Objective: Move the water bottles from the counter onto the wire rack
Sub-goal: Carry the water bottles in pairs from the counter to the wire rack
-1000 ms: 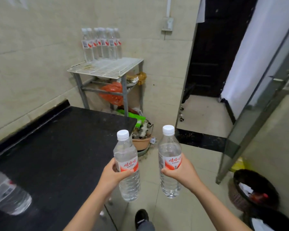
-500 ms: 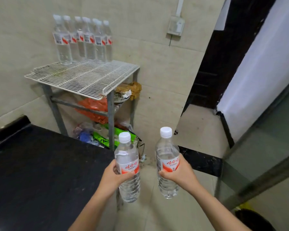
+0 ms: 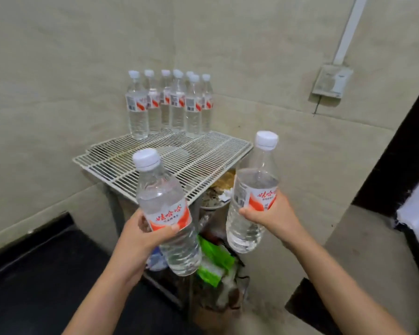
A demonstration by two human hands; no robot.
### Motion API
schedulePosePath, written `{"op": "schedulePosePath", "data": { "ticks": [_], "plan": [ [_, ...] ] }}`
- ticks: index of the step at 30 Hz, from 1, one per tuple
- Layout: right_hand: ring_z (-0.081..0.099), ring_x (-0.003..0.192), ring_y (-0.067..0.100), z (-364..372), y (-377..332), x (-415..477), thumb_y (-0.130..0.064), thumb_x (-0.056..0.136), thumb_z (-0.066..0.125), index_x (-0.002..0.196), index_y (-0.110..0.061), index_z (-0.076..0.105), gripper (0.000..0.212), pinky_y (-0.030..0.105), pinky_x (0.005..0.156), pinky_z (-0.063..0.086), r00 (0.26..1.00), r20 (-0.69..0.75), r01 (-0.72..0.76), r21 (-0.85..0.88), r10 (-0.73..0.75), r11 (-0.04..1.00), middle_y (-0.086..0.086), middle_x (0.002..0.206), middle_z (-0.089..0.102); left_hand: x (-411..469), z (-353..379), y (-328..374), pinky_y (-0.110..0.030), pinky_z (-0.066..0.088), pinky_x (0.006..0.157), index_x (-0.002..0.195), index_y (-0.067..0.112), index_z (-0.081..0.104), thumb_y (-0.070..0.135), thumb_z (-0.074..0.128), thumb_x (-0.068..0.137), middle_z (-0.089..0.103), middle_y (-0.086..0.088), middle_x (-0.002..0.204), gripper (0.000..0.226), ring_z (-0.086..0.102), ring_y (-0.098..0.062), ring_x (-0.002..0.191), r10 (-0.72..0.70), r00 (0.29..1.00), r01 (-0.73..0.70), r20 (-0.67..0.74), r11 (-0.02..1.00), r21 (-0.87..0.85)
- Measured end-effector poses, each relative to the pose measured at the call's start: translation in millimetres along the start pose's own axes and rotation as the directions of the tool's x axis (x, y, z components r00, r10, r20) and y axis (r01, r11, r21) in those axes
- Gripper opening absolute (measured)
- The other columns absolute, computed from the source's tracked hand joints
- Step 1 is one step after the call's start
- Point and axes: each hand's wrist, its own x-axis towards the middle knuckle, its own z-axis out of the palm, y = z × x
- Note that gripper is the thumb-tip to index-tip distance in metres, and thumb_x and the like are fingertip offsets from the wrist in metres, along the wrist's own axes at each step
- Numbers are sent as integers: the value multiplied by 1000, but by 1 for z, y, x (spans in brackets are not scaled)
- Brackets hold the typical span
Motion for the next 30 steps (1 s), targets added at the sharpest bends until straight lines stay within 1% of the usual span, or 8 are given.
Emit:
{"op": "schedulePosePath", "data": {
  "ticks": [5,8,10,13,15,19,24,30],
  "plan": [
    [65,85,7,10,-18,137,-18,51,84,101,-26,56,58,27,81,53,973,152,168,33,-171,985,-9,94,67,90,13,19,-20,54,51,88,13,65,45,87,9,75,-1,72,89,70,-12,63,16,983,-38,-182,993,-115],
    [57,79,-3,16,-19,206,-8,61,82,96,-27,52,50,11,69,49,949,225,214,46,-219,976,-15,88,60,141,19,22,-25,54,47,89,12,65,43,88,5,74,-4,69,92,70,-14,58,-26,959,-40,-283,974,-225],
    [56,78,-4,21,-14,246,-8,63,81,92,-29,50,47,4,59,45,928,302,213,54,-219,976,-17,86,58,169,22,26,-28,56,58,91,13,65,42,89,11,76,-6,79,88,72,-18,72,22,931,-88,-363,982,-166],
    [62,86,8,37,-8,297,-12,63,81,104,-24,50,53,13,65,45,890,410,193,61,-201,979,-10,91,62,208,20,27,-42,50,86,109,8,59,29,81,44,70,-13,102,71,66,-29,96,35,879,-90,-475,992,-93],
    [60,83,5,52,-4,324,-13,64,81,99,-29,47,51,14,65,44,864,466,176,80,-193,981,-11,90,60,232,16,23,-47,44,94,112,5,56,16,68,54,66,-16,109,60,61,-32,102,20,851,-72,-524,994,-79],
    [61,86,9,83,1,368,-15,64,80,104,-23,49,52,18,69,48,819,543,151,107,-185,983,-3,96,63,278,15,16,-33,46,78,104,8,58,5,66,65,67,-12,101,40,62,-27,96,61,809,-29,-585,998,64],
    [65,93,17,137,-7,423,-27,55,81,114,-21,51,66,37,83,56,841,514,105,154,-170,982,-2,101,65,330,8,12,-28,48,72,97,14,55,1,67,73,65,-8,100,30,63,-20,92,75,771,34,-632,987,158],
    [61,98,18,175,-17,461,-17,62,80,123,-21,41,72,36,86,52,834,498,164,185,-236,969,0,108,60,360,-8,7,-27,47,72,107,14,56,3,66,74,66,-7,103,36,63,-18,94,63,755,47,-653,987,150]
  ]
}}
